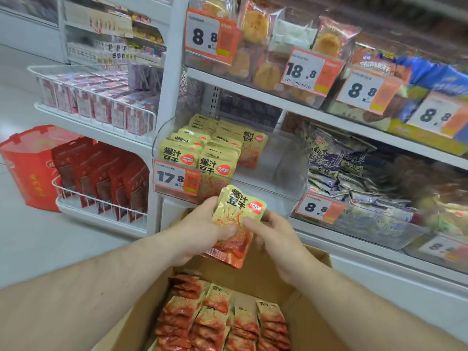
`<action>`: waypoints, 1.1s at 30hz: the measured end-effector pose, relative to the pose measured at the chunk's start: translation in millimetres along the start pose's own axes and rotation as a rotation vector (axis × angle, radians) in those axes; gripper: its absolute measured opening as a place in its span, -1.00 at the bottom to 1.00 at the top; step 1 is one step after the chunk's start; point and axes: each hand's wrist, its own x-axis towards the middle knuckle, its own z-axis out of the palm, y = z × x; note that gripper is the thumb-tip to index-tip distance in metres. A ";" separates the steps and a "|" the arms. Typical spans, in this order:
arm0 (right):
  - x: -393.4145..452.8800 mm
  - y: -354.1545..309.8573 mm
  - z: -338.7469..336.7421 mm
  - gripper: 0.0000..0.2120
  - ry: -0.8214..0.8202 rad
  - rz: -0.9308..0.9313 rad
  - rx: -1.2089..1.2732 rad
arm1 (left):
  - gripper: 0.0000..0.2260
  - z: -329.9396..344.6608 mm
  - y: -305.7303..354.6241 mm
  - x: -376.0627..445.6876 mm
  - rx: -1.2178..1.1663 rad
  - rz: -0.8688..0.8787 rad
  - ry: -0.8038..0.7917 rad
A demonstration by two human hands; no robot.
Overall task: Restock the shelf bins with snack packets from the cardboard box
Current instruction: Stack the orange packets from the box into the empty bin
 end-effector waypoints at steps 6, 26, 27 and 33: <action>8.9 -20.7 -1.8 -0.89 -0.090 0.072 0.040 | -0.61 -4.6 11.9 10.5 0.065 0.096 -0.094; 244.4 -69.8 -23.8 -0.62 0.304 0.150 -0.064 | -0.52 -31.5 -7.6 80.7 1.117 0.602 0.482; 247.8 -69.9 -21.6 -0.67 0.319 0.137 -0.092 | -0.51 -29.9 -9.6 81.9 1.109 0.607 0.494; 265.0 -68.1 -6.8 -0.71 0.333 0.056 -0.396 | -0.50 -26.7 -12.1 83.4 1.096 0.622 0.507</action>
